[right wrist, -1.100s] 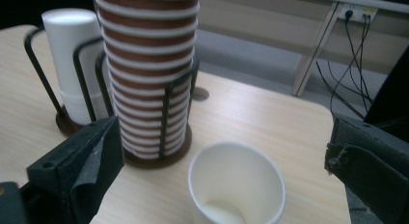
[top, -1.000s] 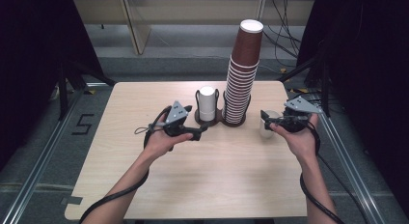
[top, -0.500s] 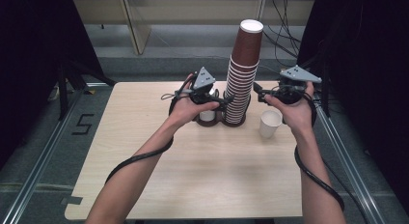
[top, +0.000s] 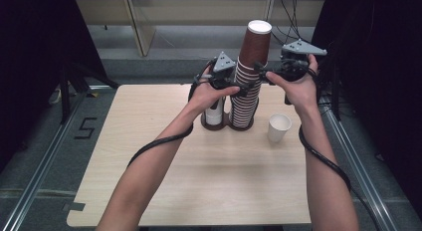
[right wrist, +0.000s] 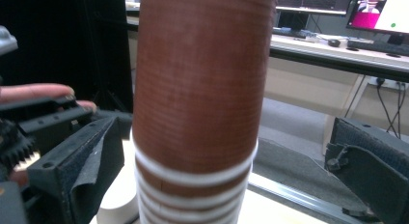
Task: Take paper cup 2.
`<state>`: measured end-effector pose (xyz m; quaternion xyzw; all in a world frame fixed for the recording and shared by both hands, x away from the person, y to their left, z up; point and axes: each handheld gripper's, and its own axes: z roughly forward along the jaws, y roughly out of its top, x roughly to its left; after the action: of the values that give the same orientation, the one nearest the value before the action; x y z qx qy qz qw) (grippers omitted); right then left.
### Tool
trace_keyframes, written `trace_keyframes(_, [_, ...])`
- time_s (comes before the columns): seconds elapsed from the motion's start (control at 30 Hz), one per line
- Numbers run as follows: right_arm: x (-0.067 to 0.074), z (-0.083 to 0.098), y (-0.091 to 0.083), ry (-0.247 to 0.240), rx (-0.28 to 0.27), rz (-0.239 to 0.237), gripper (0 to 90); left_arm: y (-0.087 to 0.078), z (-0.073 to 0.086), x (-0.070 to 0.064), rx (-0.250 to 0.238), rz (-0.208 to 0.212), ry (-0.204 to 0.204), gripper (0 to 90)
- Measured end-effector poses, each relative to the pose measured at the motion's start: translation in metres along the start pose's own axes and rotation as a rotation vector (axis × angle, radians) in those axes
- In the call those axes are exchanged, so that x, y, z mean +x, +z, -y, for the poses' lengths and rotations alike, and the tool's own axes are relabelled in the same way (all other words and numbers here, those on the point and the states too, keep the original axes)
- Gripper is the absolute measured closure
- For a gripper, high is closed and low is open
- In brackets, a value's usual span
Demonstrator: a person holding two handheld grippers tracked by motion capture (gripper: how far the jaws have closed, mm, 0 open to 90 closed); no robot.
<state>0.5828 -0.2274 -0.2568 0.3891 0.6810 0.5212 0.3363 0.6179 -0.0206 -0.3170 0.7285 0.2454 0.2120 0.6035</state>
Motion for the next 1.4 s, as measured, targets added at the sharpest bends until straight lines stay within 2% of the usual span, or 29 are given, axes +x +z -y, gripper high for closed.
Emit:
trace_keyframes(0.07, [0.000, -0.006, 0.005, 0.005, 0.009, -0.005, 0.7, 0.003, -0.002, 0.001, -0.007, 0.007, -0.013, 0.0])
trace_keyframes(0.13, [-0.001, -0.010, 0.009, -0.010, 0.010, -0.013, 0.7, 0.005, -0.004, 0.002, -0.003, 0.014, -0.010, 0.0])
trace_keyframes(0.17, [0.000, -0.012, 0.011, 0.007, 0.013, -0.014, 0.7, 0.007, -0.005, 0.002, -0.003, 0.013, -0.006, 0.0])
trace_keyframes(0.4, [0.002, -0.016, 0.022, 0.011, 0.013, -0.038, 0.8, 0.012, -0.008, 0.008, 0.000, 0.014, -0.030, 0.4])
trace_keyframes(0.7, [0.003, -0.018, 0.034, 0.022, 0.008, -0.051, 2.2, 0.016, -0.009, 0.014, -0.008, 0.018, -0.087, 4.2])
trace_keyframes(0.97, [0.005, -0.019, 0.043, 0.046, 0.018, -0.057, 7.3, 0.019, -0.009, 0.013, 0.003, 0.025, -0.088, 7.0])
trace_keyframes(1.1, [0.005, -0.017, 0.047, 0.046, -0.003, -0.059, 12.7, 0.019, -0.009, 0.013, 0.004, 0.022, -0.089, 7.0])
trace_keyframes(1.27, [0.005, -0.016, 0.049, 0.065, -0.016, -0.055, 13.7, 0.020, -0.009, 0.013, 0.006, 0.020, -0.087, 6.9])
trace_keyframes(1.4, [0.005, -0.015, 0.049, 0.058, -0.031, -0.055, 14.4, 0.020, -0.009, 0.012, 0.011, 0.016, -0.072, 6.7])
